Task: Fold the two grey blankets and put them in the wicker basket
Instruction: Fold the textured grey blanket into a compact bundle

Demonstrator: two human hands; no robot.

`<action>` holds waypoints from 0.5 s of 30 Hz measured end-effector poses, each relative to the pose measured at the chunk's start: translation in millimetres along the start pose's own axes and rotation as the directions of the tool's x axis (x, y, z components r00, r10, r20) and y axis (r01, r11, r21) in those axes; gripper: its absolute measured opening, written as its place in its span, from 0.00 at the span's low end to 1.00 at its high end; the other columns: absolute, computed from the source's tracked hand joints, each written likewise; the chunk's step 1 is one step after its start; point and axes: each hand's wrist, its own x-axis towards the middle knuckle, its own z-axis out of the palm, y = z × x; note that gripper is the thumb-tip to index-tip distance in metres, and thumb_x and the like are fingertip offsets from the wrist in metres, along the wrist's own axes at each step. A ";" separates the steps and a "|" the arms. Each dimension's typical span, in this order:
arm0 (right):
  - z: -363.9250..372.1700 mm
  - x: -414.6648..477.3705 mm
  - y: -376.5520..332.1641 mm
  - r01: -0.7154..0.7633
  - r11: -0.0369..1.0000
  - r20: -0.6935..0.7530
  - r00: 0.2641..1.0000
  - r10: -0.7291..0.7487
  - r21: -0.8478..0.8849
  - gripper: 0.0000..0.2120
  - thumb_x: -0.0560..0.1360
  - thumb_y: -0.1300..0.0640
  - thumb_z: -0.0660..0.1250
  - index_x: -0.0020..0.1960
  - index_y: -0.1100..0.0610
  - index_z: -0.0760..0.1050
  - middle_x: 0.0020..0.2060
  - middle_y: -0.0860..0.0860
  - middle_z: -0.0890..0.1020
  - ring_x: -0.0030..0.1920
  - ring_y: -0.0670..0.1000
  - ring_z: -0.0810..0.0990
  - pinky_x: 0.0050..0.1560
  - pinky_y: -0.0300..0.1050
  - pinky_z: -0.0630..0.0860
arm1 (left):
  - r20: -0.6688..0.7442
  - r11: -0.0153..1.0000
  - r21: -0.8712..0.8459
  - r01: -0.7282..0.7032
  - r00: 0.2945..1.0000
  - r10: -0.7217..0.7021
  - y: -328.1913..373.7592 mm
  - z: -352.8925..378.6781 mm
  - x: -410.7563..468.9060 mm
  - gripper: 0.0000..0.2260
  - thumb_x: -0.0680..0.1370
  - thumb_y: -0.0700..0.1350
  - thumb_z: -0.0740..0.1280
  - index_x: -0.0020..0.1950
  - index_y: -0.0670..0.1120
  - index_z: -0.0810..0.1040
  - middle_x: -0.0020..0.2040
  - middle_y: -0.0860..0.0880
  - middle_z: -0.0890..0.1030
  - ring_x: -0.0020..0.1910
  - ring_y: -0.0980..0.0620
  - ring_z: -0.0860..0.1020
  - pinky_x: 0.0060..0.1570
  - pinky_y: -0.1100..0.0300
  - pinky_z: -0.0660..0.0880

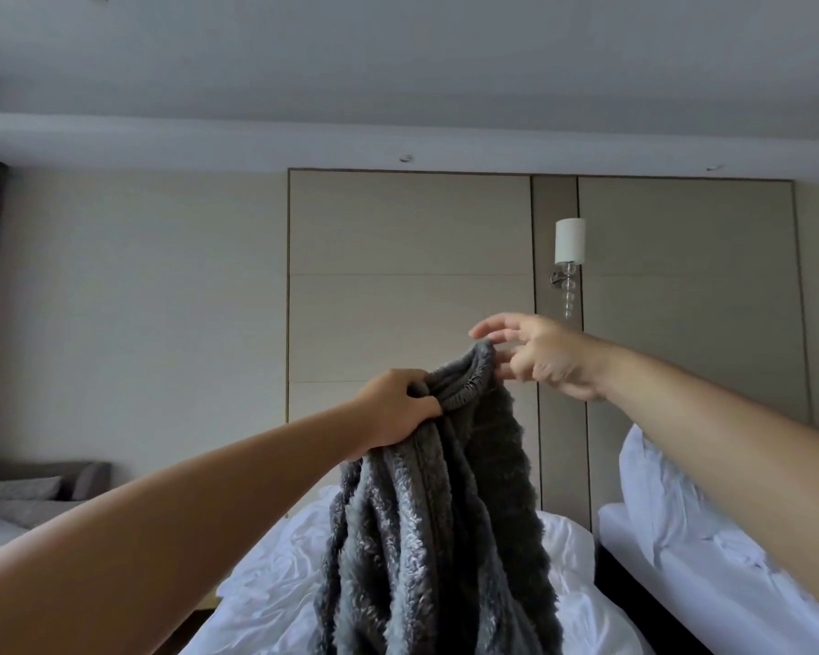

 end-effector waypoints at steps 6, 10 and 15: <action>31.9 1.3 7.4 0.210 0.390 0.171 0.976 -0.133 -0.897 0.47 0.64 0.50 0.76 0.75 0.37 0.54 0.74 0.45 0.58 0.73 0.51 0.54 0.71 0.51 0.55 | 0.140 0.994 -0.028 -0.102 0.985 0.105 3.3 6.5 1.6 0.07 0.75 0.42 0.64 0.50 0.41 0.77 0.41 0.46 0.76 0.39 0.50 0.74 0.41 0.56 0.70; 34.6 10.8 17.8 0.160 0.675 0.221 0.975 0.004 -0.720 0.15 0.68 0.59 0.70 0.47 0.40 0.77 0.44 0.43 0.82 0.49 0.50 0.78 0.46 0.44 0.74 | 0.184 0.956 0.185 -0.226 0.964 0.192 -8.7 -0.1 7.3 0.07 0.77 0.49 0.66 0.53 0.50 0.80 0.35 0.57 0.74 0.34 0.58 0.71 0.36 0.65 0.66; -32.6 13.9 71.5 -0.333 0.432 -0.315 0.942 0.116 -0.838 0.11 0.75 0.60 0.60 0.52 0.56 0.79 0.54 0.60 0.82 0.54 0.59 0.79 0.47 0.44 0.72 | 0.202 0.662 0.736 -0.139 0.979 -0.019 -82.8 -55.4 3.5 0.11 0.77 0.54 0.67 0.59 0.57 0.79 0.43 0.61 0.76 0.45 0.56 0.75 0.46 0.64 0.68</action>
